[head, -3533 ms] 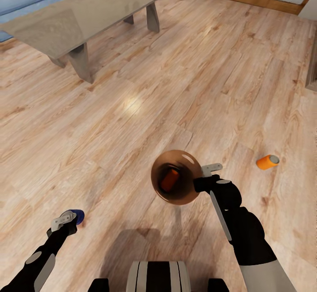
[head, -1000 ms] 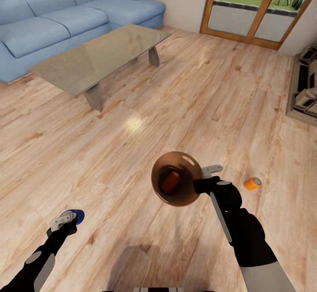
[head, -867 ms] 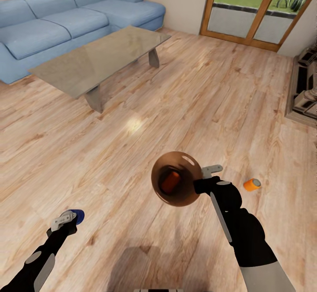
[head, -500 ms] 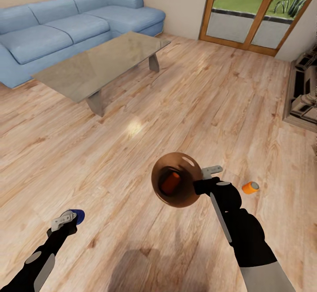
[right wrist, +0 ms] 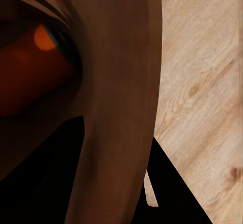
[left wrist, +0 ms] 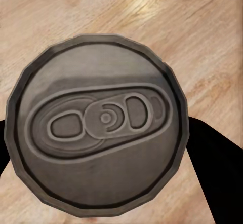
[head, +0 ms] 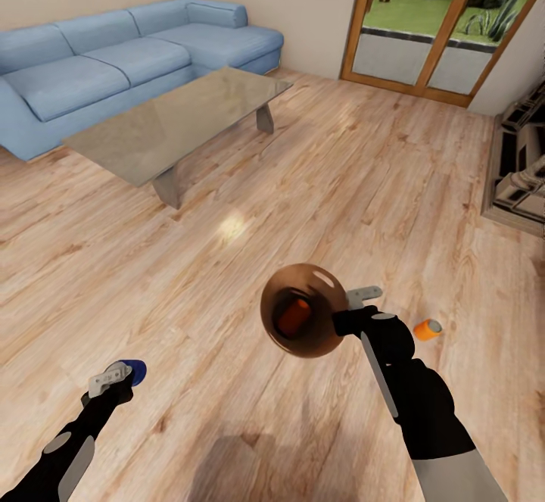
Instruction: Put the three can of soda from the living room inside the tash can in the kitchen.
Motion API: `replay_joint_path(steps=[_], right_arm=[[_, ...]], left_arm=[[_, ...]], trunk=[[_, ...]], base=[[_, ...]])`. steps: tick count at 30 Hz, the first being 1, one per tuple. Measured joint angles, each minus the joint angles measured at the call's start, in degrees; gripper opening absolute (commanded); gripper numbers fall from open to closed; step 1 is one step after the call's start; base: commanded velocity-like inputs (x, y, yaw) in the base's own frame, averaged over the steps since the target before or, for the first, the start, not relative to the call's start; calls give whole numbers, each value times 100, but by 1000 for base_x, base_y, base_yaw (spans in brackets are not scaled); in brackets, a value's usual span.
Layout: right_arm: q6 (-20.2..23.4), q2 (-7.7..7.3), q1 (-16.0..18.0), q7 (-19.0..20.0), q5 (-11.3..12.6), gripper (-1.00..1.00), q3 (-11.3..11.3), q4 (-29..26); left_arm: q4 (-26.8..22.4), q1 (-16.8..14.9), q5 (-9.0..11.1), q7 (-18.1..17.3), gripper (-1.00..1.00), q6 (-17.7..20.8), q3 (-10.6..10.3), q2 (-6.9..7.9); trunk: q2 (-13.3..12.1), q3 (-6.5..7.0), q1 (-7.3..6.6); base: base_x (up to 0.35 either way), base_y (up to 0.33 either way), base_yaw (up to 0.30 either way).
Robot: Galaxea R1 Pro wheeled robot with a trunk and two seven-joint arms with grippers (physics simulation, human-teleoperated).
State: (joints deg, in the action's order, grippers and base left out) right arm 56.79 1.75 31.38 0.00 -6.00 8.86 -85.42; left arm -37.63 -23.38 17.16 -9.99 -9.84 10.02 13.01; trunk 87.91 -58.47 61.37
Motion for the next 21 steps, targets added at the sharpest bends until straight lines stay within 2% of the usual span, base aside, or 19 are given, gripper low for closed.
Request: replay_joint_path(steps=[5,9,11,13,14,16,17,19,21], right_arm=[[-2,0,-3,-3,6,-100,-2,33],[-7,0,-3,-5,0,-100,1,257],[-11,0,-4,-8,0,-100,0,358],[-14,-1,-3,-13,-12,-100,2,545],[-17,-1,-3,-13,-19,-100,2,591],[-31,-1,-3,-18,-12,-100,6,780],[-35,0,-3,-19,-15,-100,6,830],[-52,4,-3,-24,-28,-100,12,1040],[-63,6,-4,-25,-32,-100,15,1130]], left_arm=[[-1,0,4,-2,-100,-3,0,0],[-216,0,7,-262,-100,-5,4,0],[-353,0,7,-658,-100,46,9,1],[-479,0,11,-1191,-100,265,16,7],[-517,0,15,-1343,-100,374,22,9],[-715,0,20,-1962,-100,921,37,13],[-782,0,21,-2130,-100,1082,43,16],[-1216,-1,38,-2903,-100,1887,54,47],[-1441,0,26,-3218,-100,2254,58,64]], trunk=[[-122,97,-67],[-122,105,-67],[-122,107,-66],[-122,107,-67],[-122,108,-66],[-122,108,-67],[-122,108,-66],[-122,109,-67],[-122,108,-67]], base=[[0,0,0],[0,0,0],[0,0,0],[0,0,0],[0,0,0],[0,0,0],[0,0,0],[0,0,0],[0,0,0]])
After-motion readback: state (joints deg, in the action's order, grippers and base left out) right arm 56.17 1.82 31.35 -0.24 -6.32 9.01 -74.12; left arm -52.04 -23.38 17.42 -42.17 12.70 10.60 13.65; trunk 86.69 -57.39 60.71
